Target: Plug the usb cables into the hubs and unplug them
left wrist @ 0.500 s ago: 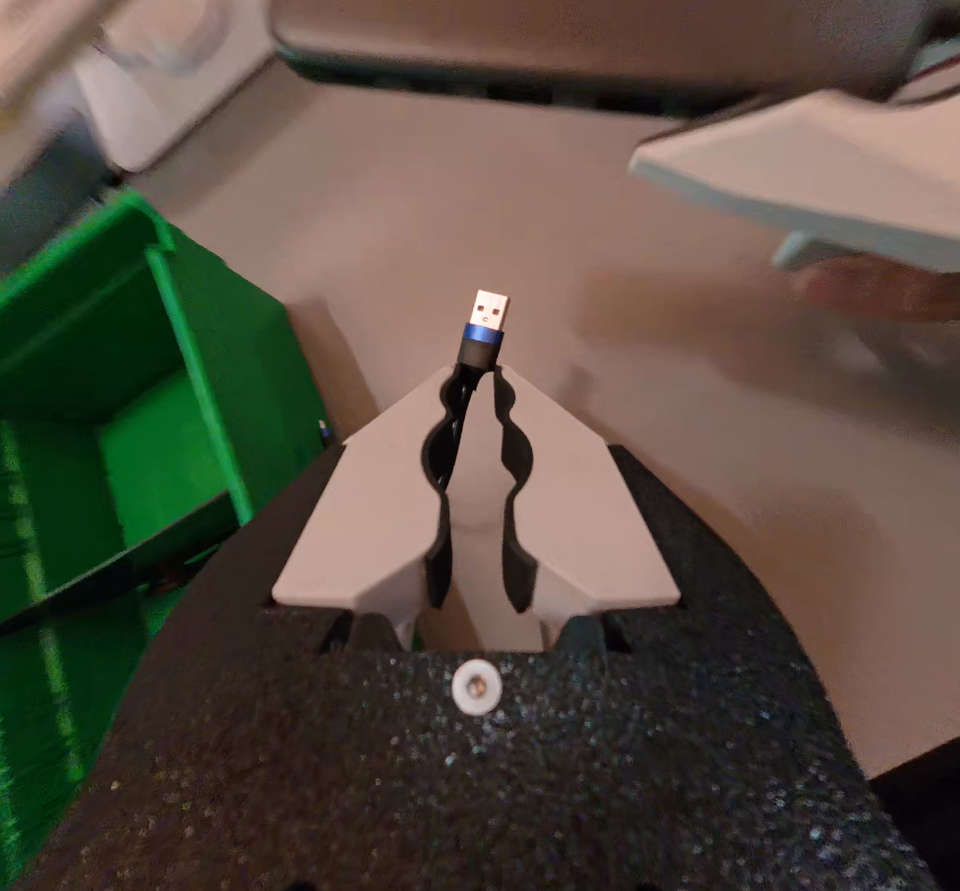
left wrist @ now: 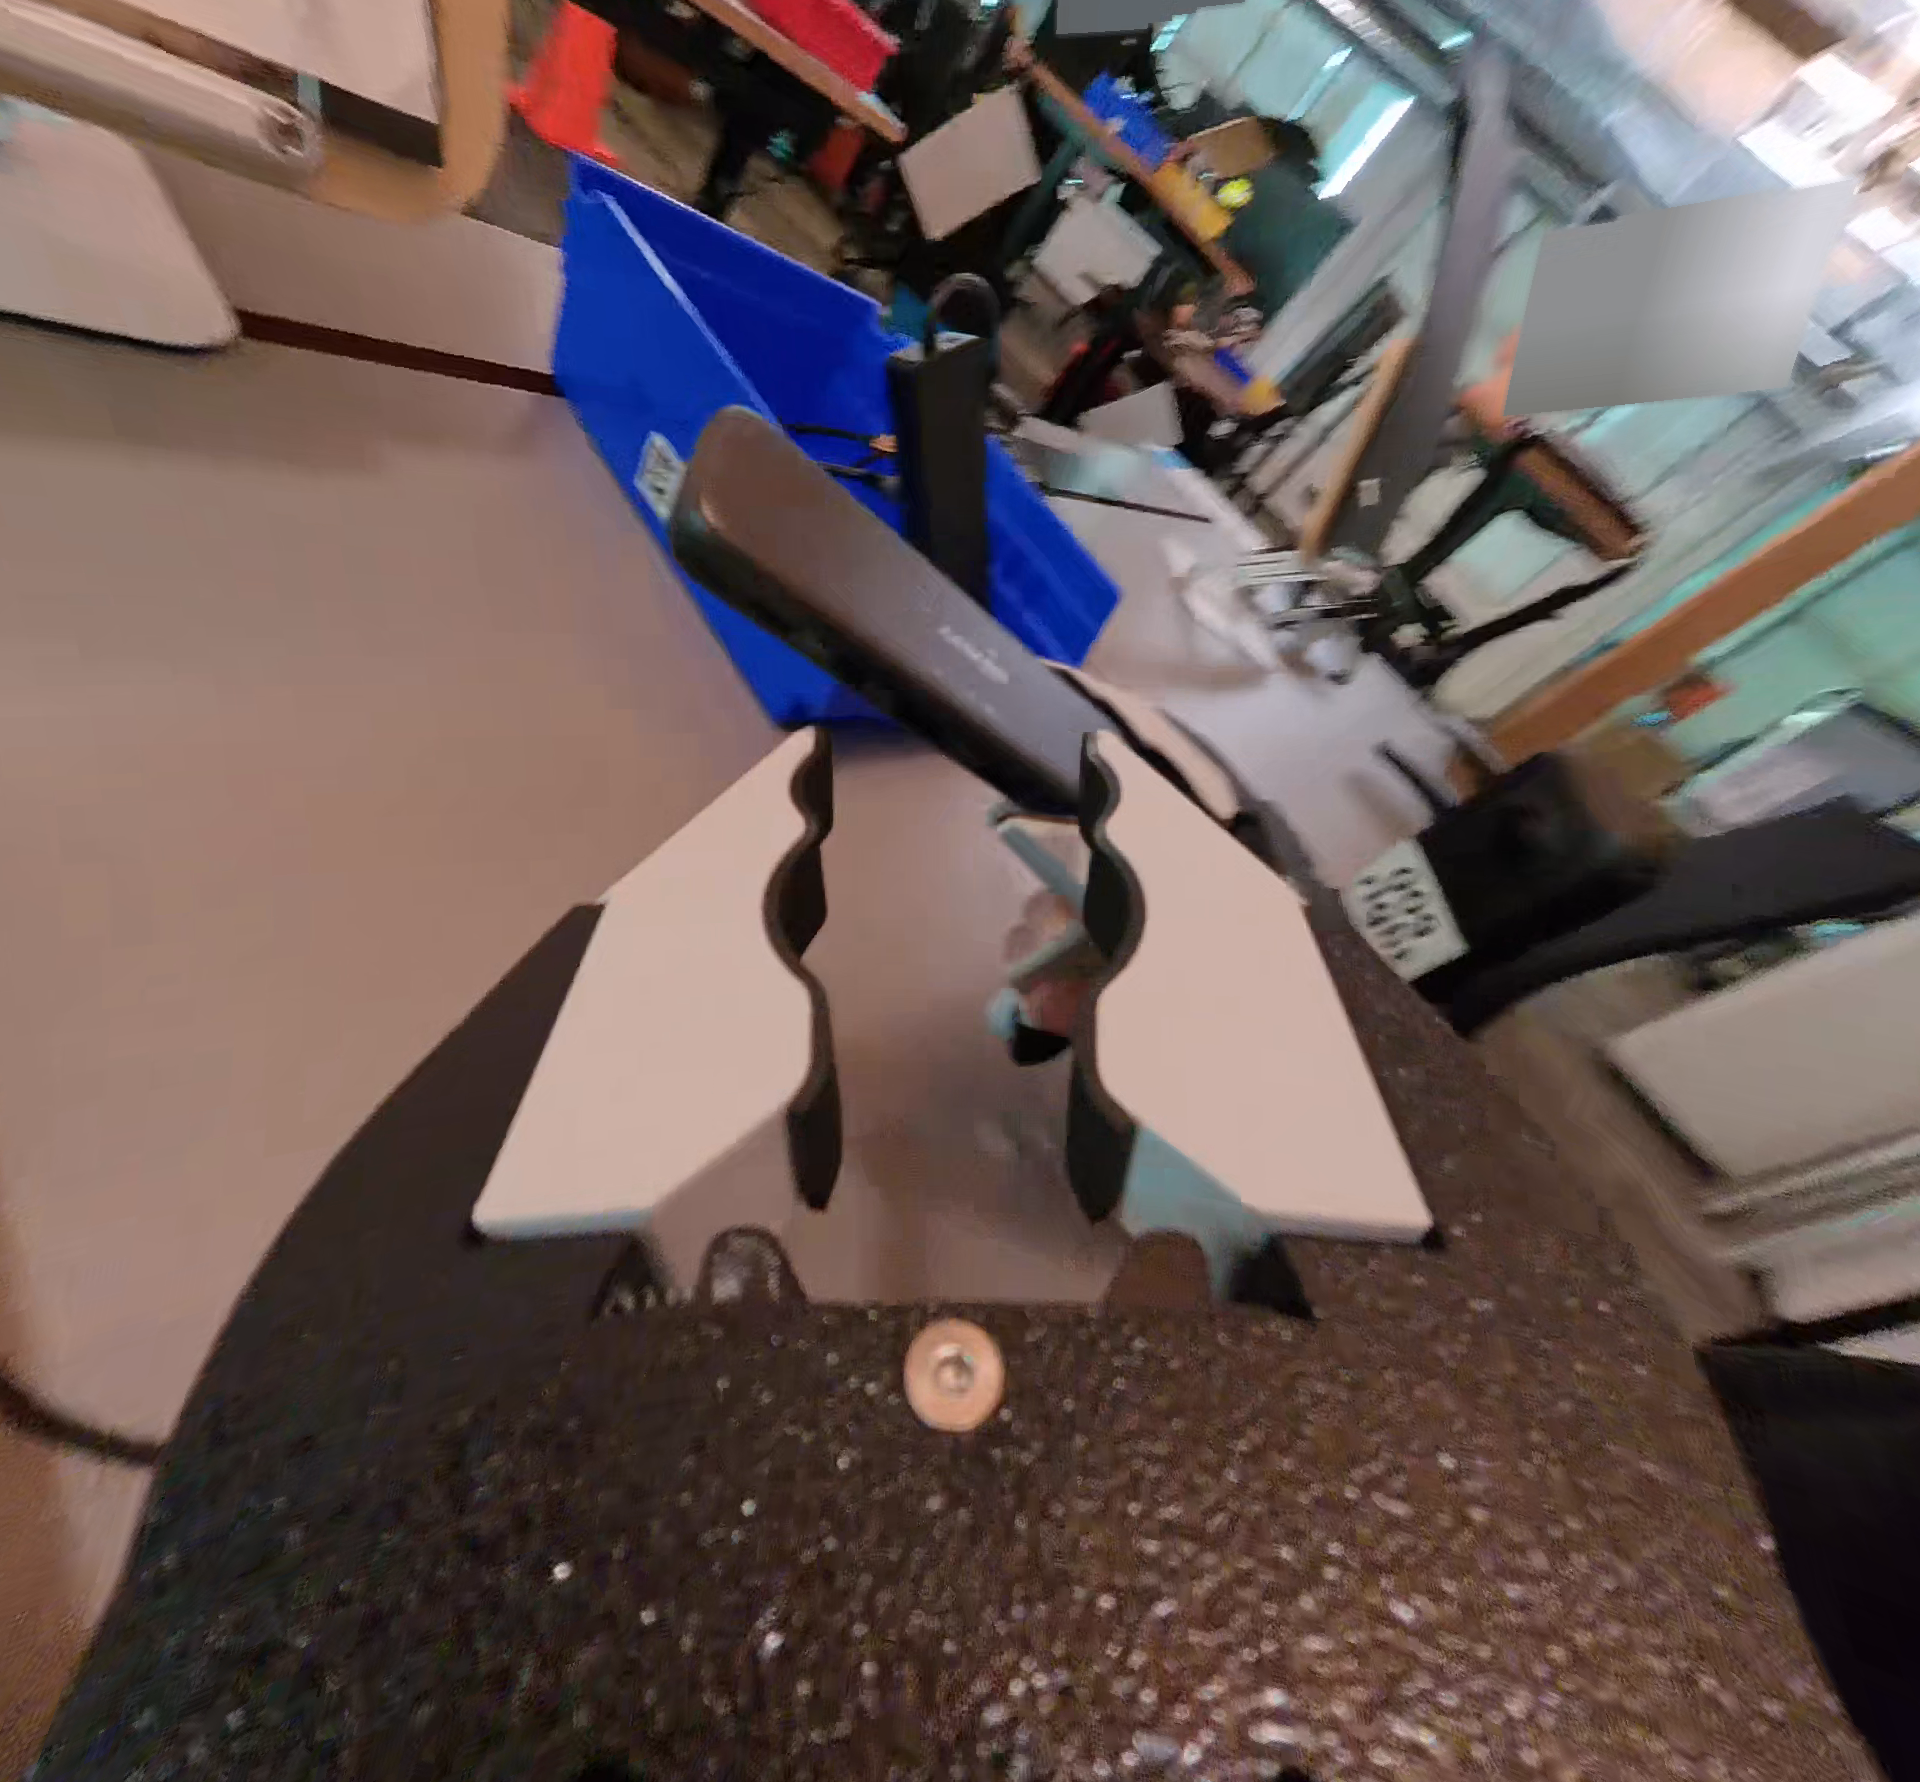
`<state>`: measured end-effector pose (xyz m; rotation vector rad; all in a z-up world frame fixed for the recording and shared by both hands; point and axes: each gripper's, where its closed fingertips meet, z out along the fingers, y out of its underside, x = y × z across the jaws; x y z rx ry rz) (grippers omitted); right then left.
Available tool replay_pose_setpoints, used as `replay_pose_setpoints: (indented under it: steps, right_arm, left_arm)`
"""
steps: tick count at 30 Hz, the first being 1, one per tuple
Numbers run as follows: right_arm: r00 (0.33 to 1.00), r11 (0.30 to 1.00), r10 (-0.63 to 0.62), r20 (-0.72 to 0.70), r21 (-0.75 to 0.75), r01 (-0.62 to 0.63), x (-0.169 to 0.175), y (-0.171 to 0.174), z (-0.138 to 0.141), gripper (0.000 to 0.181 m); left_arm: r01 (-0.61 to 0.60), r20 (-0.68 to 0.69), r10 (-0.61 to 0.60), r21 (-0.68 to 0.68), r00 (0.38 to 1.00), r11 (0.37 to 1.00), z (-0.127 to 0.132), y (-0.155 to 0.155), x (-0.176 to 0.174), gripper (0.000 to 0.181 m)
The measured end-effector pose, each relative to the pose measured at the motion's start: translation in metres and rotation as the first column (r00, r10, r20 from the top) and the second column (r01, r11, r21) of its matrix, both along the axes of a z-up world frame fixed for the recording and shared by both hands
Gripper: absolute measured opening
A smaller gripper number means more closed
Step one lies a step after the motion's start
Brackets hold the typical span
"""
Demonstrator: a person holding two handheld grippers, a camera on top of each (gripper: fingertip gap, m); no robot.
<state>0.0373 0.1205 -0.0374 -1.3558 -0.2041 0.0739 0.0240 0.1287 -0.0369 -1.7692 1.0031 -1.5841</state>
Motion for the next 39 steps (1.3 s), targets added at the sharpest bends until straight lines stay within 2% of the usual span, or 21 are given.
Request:
replay_pose_setpoints:
  steps: [1,3,5,8,11,17,23,26,28,29,30,31,32,33,35,36,39]
  right_arm:
    - [1.000,1.000,0.009,0.015,-0.003,-0.009,-0.003,0.000,-0.001,0.046]
    - [0.997,0.998,0.061,0.037,0.012,-0.061,-0.013,-0.002,0.001,0.046]
    - [0.995,0.995,0.090,0.044,0.042,-0.092,-0.021,-0.004,0.007,0.046]
    - [0.995,0.996,0.074,0.062,0.036,-0.077,-0.020,-0.004,0.005,0.046]
    - [0.994,0.998,0.063,0.088,0.025,-0.066,-0.020,-0.003,0.002,0.046]
    - [0.993,0.995,0.061,0.097,0.075,-0.069,-0.020,-0.007,0.009,0.046]
    - [0.995,0.997,0.062,0.079,0.039,-0.065,-0.022,-0.006,0.009,0.046]
    - [1.000,0.998,0.014,0.027,0.064,-0.015,-0.009,-0.009,0.015,0.046]
    - [0.996,0.993,-0.087,-0.016,0.074,0.088,0.014,-0.012,0.018,0.046]
    - [0.992,0.990,-0.118,-0.047,0.077,0.122,0.025,-0.014,0.019,0.046]
    - [0.988,0.987,-0.138,-0.076,0.074,0.143,0.034,-0.016,0.018,0.046]
    - [0.982,0.984,-0.159,-0.097,0.069,0.166,0.041,-0.018,0.017,0.046]
    - [0.978,0.981,-0.178,-0.107,0.063,0.185,0.046,-0.018,0.015,0.046]
    - [0.978,0.981,-0.179,-0.108,0.057,0.186,0.047,-0.018,0.014,0.046]
    - [0.981,0.984,-0.165,-0.107,0.055,0.171,0.044,-0.016,0.013,0.046]
    - [0.981,0.984,-0.162,-0.103,0.055,0.168,0.042,-0.015,0.014,0.046]
    - [0.988,0.989,-0.136,-0.073,0.042,0.140,0.034,-0.013,0.011,0.046]
  left_arm:
    - [0.038,0.031,-0.037,-0.055,0.999,0.998,0.002,-0.004,0.000,0.050]
    - [0.083,0.091,-0.067,-0.190,0.994,0.978,0.005,-0.009,0.002,0.049]
    - [0.114,0.146,-0.071,-0.312,0.987,0.943,0.007,-0.009,0.004,0.019]
    - [0.162,0.227,-0.058,-0.470,0.972,0.868,0.013,-0.009,0.005,0.011]
    - [0.160,0.217,-0.045,-0.548,0.975,0.821,0.010,-0.008,0.005,0.009]
    - [0.151,0.220,-0.018,-0.606,0.975,0.781,0.011,-0.003,0.003,0.009]
    - [0.151,0.225,-0.015,-0.602,0.974,0.784,0.010,0.001,0.001,0.009]
    - [0.104,0.206,-0.012,-0.443,0.979,0.890,0.011,0.002,0.003,0.015]
    - [0.030,0.152,0.000,-0.196,0.988,0.980,0.010,0.004,0.002,0.016]
    - [-0.020,0.084,0.023,-0.038,0.996,0.999,0.002,0.007,0.002,0.014]
    - [-0.054,-0.013,0.057,0.142,0.998,0.988,-0.013,0.012,0.001,0.014]
    - [-0.054,-0.131,0.099,0.311,0.986,0.949,-0.032,0.019,-0.002,0.014]
    - [-0.011,-0.258,0.137,0.439,0.956,0.898,-0.054,0.024,-0.007,0.015]
    - [0.071,-0.392,0.158,0.509,0.906,0.858,-0.078,0.026,-0.013,0.015]
    - [0.215,-0.608,0.170,0.508,0.775,0.834,-0.119,0.026,-0.026,0.019]
    - [0.234,-0.649,0.179,0.496,0.739,0.836,-0.131,0.027,-0.028,0.023]
    - [0.230,-0.647,0.172,0.488,0.743,0.842,-0.146,0.028,-0.020,0.024]
